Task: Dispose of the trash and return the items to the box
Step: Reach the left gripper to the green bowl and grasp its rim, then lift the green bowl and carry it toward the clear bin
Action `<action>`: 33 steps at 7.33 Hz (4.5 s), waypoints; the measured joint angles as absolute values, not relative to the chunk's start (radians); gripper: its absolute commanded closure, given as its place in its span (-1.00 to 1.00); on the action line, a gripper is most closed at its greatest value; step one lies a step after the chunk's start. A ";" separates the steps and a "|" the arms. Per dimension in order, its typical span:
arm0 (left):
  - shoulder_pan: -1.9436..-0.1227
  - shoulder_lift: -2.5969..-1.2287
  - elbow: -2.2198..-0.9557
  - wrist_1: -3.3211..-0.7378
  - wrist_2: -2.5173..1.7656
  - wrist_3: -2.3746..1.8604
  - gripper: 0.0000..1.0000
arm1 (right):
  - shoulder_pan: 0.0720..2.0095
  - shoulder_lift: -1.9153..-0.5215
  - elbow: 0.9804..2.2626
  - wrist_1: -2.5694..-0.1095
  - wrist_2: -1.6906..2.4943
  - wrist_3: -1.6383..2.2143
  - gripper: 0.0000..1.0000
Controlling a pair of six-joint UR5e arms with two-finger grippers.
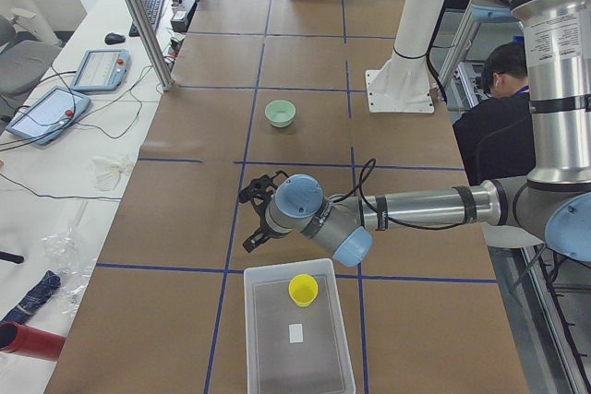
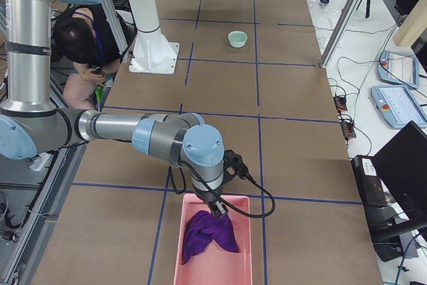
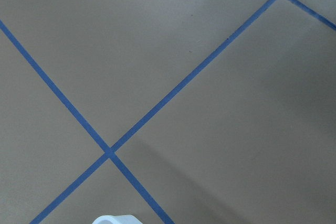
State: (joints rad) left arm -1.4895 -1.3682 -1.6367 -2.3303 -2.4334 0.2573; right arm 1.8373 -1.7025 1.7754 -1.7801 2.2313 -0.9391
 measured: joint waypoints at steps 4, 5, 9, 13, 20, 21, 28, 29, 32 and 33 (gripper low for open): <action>-1.411 -1.368 -1.779 -2.323 -2.370 -0.063 -1.00 | 1.676 -1.707 1.778 -1.583 2.290 -0.571 -1.00; -1.349 -1.369 -1.827 -2.323 -2.329 -0.190 -0.92 | 1.652 -1.707 1.778 -1.545 2.295 -0.517 -1.00; -0.993 -1.450 -1.935 -2.321 -2.091 -0.806 -0.58 | 1.631 -1.713 1.778 -1.518 2.298 -0.481 -0.96; -0.669 -1.731 -1.923 -2.049 -1.863 -1.258 -0.26 | 1.631 -1.728 1.780 -1.476 2.301 -0.418 -1.00; -0.579 -1.936 -1.754 -1.911 -1.798 -1.452 0.53 | 1.631 -1.730 1.779 -1.470 2.300 -0.419 -1.00; -0.572 -1.944 -1.741 -1.912 -1.799 -1.453 1.00 | 1.631 -1.730 1.779 -1.469 2.300 -0.419 -1.00; -0.667 -1.926 -1.925 -1.740 -1.842 -1.164 1.00 | 1.631 -1.734 1.779 -1.464 2.299 -0.424 -1.00; -0.736 -1.904 -1.972 -1.698 -1.884 -1.066 1.00 | 1.631 -1.737 1.778 -1.456 2.298 -0.424 -1.00; -0.964 -1.762 -2.051 -1.673 -2.007 -0.658 1.00 | 1.631 -1.751 1.778 -1.443 2.299 -0.423 -1.00; -1.053 -1.711 -2.051 -1.672 -2.039 -0.483 1.00 | 1.631 -1.754 1.778 -1.440 2.299 -0.423 -1.00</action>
